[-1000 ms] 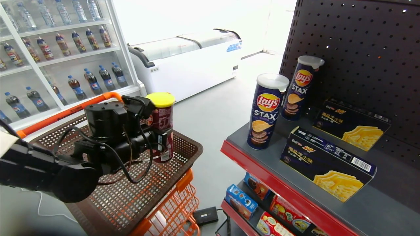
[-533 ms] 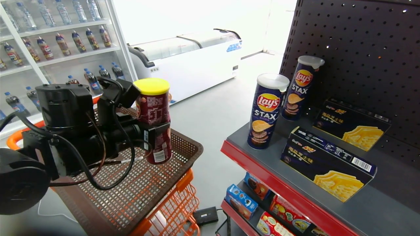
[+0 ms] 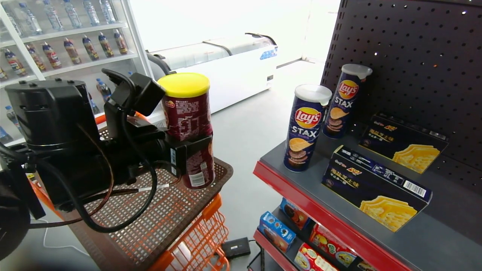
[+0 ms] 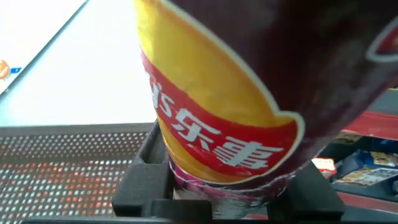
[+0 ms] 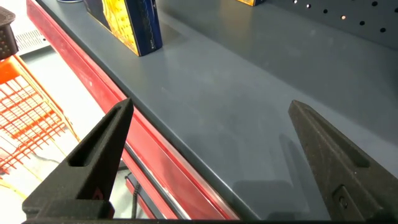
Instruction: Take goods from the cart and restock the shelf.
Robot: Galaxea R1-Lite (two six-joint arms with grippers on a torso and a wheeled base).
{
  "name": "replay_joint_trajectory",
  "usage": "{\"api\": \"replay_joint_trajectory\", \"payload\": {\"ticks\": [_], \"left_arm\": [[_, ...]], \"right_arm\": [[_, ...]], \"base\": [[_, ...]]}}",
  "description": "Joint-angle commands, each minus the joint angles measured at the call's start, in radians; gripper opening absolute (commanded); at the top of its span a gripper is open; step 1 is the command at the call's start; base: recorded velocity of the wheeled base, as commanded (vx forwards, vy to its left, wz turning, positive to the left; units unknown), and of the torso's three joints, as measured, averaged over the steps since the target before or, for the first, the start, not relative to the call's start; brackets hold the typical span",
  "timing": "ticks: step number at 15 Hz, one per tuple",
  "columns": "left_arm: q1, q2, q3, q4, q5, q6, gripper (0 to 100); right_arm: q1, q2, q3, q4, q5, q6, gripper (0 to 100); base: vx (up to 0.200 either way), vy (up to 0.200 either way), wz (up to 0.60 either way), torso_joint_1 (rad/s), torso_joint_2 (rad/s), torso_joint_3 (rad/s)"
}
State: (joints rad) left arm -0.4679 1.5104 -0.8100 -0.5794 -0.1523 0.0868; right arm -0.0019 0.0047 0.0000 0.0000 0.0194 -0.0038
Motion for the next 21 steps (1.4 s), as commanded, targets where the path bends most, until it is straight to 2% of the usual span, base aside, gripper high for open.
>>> {"api": "replay_joint_trajectory", "payload": {"ticks": [1, 2, 3, 5, 7, 9, 15, 18, 19, 21], "left_arm": [[-0.021, -0.029, 0.000, 0.003, -0.001, 0.001, 0], [-0.025, -0.041, 0.002, 0.012, -0.001, 0.001, 0], [-0.048, -0.067, 0.003, 0.044, -0.001, -0.001, 0], [-0.058, -0.087, -0.020, 0.121, 0.002, -0.006, 0], [-0.084, -0.090, -0.018, 0.121, -0.001, -0.006, 0], [-0.075, -0.127, -0.003, 0.125, 0.002, -0.024, 0], [-0.086, -0.148, 0.018, 0.119, 0.000, -0.022, 0], [-0.114, -0.139, 0.026, 0.119, -0.013, -0.021, 0], [-0.123, -0.141, 0.028, 0.121, -0.023, -0.021, 0], [-0.126, -0.141, 0.023, 0.124, -0.078, -0.022, 0]], "right_arm": [[0.000, 0.001, 0.000, 0.000, 0.001, -0.001, 100], [0.000, 0.001, 0.000, 0.000, 0.001, -0.001, 100], [0.000, 0.001, 0.000, 0.000, 0.001, -0.001, 100], [0.000, 0.001, 0.000, 0.000, 0.001, -0.001, 100], [0.000, 0.001, 0.000, 0.000, 0.001, -0.001, 100], [0.000, 0.001, 0.000, 0.000, 0.001, -0.001, 100], [0.002, 0.001, 0.000, 0.000, 0.001, -0.002, 100], [0.000, 0.001, 0.000, 0.000, 0.001, -0.001, 100], [0.000, 0.001, 0.000, 0.000, 0.001, -0.002, 100], [0.000, 0.001, 0.000, 0.000, 0.001, -0.002, 100]], "base": [[0.000, 0.000, 0.00, 0.000, 0.00, 0.000], [0.000, 0.000, 0.00, 0.000, 0.00, 0.000], [0.000, 0.000, 0.00, 0.000, 0.00, 0.000], [0.000, 0.000, 0.00, 0.000, 0.00, 0.000], [0.000, 0.000, 0.00, 0.000, 0.00, 0.000], [0.000, 0.000, 0.00, 0.000, 0.00, 0.000], [0.000, 0.000, 0.00, 0.000, 0.00, 0.000], [0.000, 0.000, 0.00, 0.000, 0.00, 0.000], [0.000, 0.000, 0.00, 0.000, 0.00, 0.000], [0.000, 0.000, 0.00, 0.000, 0.00, 0.000]]}}
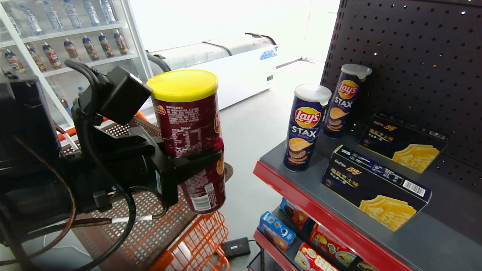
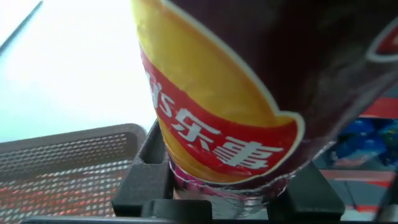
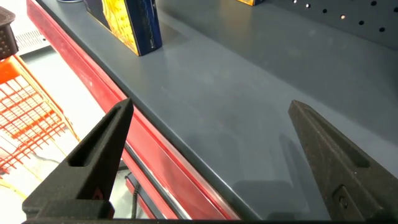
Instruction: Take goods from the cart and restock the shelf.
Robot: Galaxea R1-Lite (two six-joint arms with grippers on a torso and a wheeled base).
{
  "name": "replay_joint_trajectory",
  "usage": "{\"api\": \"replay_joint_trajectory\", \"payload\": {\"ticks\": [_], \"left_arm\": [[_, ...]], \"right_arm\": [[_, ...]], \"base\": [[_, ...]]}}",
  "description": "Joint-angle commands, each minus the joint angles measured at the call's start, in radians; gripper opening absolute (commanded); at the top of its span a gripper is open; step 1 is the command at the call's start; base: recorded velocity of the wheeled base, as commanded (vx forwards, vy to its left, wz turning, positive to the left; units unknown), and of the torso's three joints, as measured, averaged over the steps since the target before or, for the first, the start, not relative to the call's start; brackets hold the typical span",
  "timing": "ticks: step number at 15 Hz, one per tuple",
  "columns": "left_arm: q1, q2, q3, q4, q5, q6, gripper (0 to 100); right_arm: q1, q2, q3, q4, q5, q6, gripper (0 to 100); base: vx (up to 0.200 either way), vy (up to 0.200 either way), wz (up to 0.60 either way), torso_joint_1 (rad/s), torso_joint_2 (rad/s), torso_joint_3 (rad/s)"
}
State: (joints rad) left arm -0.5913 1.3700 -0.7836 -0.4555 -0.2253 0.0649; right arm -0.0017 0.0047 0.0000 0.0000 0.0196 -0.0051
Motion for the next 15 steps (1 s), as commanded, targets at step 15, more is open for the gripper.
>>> {"api": "replay_joint_trajectory", "payload": {"ticks": [15], "left_arm": [[-0.096, -0.080, 0.058, 0.041, -0.104, 0.000, 0]], "right_arm": [[0.000, 0.001, 0.000, 0.000, 0.002, -0.001, 100]], "base": [[0.000, 0.000, -0.04, 0.000, 0.00, 0.000]]}}
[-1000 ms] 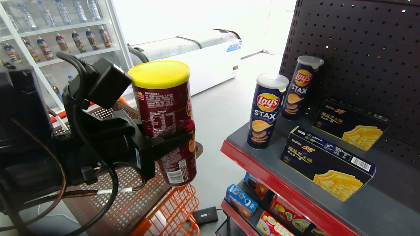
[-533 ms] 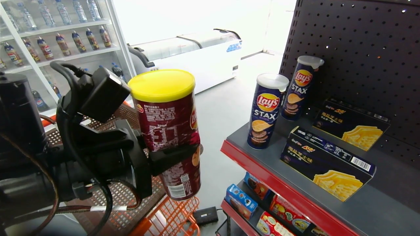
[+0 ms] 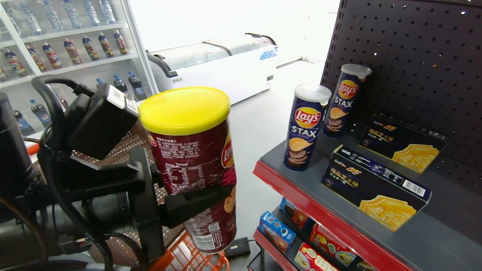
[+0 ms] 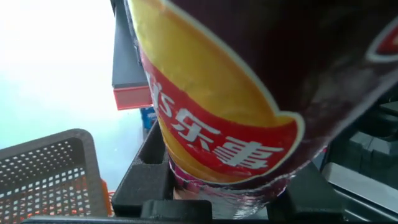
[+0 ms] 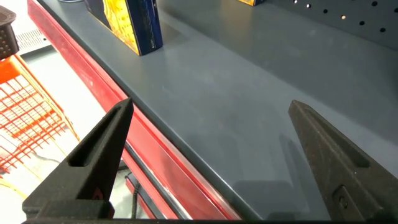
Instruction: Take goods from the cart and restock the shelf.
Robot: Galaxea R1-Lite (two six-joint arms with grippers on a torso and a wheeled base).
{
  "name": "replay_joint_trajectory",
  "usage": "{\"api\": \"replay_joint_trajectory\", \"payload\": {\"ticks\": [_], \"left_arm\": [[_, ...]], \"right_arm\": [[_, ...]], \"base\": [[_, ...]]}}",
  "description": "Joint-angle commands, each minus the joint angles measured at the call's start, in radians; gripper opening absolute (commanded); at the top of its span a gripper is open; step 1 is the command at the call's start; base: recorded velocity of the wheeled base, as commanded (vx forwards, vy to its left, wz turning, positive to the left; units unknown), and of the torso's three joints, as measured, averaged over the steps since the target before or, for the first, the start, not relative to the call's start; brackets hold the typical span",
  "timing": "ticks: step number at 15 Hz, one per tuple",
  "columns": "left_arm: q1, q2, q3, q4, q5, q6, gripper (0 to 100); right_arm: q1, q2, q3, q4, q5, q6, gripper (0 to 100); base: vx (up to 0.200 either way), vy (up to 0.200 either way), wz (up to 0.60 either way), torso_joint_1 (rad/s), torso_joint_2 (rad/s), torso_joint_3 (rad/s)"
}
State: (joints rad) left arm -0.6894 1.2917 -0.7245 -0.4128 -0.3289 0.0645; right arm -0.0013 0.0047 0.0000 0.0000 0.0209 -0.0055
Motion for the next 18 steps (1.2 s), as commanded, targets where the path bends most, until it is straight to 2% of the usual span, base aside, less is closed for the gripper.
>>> {"api": "replay_joint_trajectory", "payload": {"ticks": [1, 13, 18], "left_arm": [[0.002, -0.002, 0.000, -0.001, -0.010, 0.000, 0], [-0.004, -0.002, -0.010, -0.004, -0.051, 0.000, 0], [-0.001, -0.002, -0.010, -0.004, -0.051, 0.000, 0]], "right_arm": [[0.001, 0.001, 0.000, 0.000, -0.001, -0.001, 100], [0.000, 0.001, 0.000, 0.000, 0.001, -0.001, 100], [0.001, 0.001, 0.000, 0.000, 0.001, -0.001, 100]], "base": [[0.000, 0.000, -0.60, -0.002, 0.00, 0.007], [0.000, 0.000, -0.60, 0.002, 0.00, 0.004], [0.000, 0.000, -0.60, 0.000, 0.00, 0.004]]}}
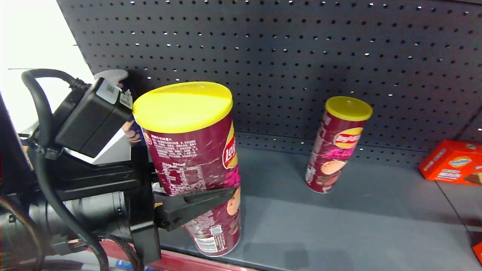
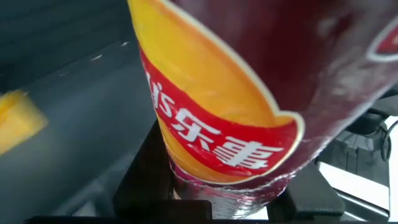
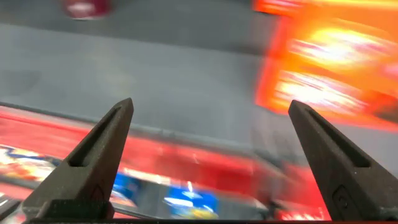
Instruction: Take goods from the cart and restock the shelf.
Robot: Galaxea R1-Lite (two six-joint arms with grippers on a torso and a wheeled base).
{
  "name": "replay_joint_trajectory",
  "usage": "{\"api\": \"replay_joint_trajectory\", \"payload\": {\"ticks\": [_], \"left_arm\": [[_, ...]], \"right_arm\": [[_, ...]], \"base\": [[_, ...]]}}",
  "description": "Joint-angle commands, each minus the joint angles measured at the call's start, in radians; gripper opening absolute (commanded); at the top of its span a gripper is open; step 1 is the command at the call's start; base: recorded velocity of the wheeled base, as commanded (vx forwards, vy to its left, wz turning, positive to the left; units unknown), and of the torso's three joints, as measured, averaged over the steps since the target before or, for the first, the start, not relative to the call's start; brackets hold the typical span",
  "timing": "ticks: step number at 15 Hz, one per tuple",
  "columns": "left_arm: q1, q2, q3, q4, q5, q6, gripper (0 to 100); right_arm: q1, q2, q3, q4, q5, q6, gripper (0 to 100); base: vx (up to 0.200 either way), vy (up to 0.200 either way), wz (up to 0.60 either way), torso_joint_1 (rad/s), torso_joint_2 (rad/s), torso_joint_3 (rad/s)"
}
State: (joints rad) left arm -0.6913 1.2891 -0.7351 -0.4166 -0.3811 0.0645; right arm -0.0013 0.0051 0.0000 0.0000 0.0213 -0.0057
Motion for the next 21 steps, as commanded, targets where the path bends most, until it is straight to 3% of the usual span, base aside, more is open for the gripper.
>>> {"api": "replay_joint_trajectory", "payload": {"ticks": [1, 21], "left_arm": [[0.003, 0.001, 0.003, -0.001, 0.001, 0.000, 0], [0.033, -0.004, 0.034, -0.004, 0.001, -0.003, 0]], "right_arm": [[0.001, 0.001, 0.000, 0.000, 0.000, 0.000, 100], [0.000, 0.001, 0.000, 0.000, 0.000, 0.000, 100]], "base": [[0.000, 0.000, -0.60, 0.002, 0.00, 0.007], [0.000, 0.000, 0.00, 0.000, 0.00, 0.000]]}}
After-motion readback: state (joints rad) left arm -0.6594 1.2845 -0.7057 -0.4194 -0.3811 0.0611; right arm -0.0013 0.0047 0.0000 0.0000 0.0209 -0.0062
